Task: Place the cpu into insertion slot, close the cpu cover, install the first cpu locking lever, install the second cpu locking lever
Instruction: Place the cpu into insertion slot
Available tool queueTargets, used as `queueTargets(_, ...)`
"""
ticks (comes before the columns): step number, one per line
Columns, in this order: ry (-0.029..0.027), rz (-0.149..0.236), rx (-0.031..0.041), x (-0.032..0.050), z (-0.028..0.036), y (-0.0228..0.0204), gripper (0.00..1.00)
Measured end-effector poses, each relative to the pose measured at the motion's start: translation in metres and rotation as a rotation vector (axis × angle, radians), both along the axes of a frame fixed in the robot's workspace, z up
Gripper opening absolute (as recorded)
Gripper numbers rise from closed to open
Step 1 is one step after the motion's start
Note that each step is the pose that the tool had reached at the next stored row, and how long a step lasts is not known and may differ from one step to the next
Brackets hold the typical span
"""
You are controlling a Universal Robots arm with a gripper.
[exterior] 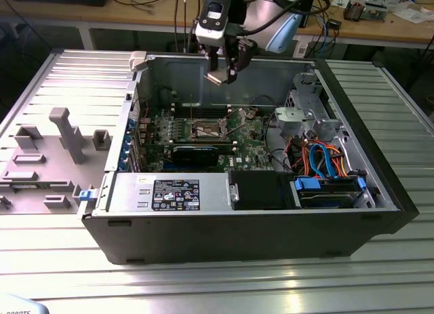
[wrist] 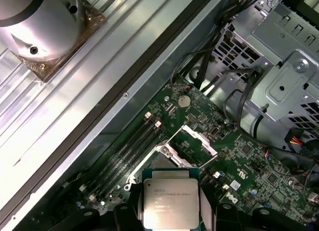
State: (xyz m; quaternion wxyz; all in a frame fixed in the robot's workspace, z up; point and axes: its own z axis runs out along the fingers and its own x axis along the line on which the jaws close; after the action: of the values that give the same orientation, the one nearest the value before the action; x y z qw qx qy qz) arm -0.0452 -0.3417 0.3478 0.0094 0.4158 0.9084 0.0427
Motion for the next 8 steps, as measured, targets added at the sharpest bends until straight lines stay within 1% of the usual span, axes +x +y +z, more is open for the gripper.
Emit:
queueTargets(6, 0.0001, -0.089, 0.0, 0.0, -0.0023, 0.0, 0.54)
queueTargets(7, 0.0, -0.122, 0.0, 0.0, -0.0029, 0.0, 0.54)
queueTargets(8, 0.0, -0.144, 0.0, 0.0, -0.0033, 0.0, 0.54)
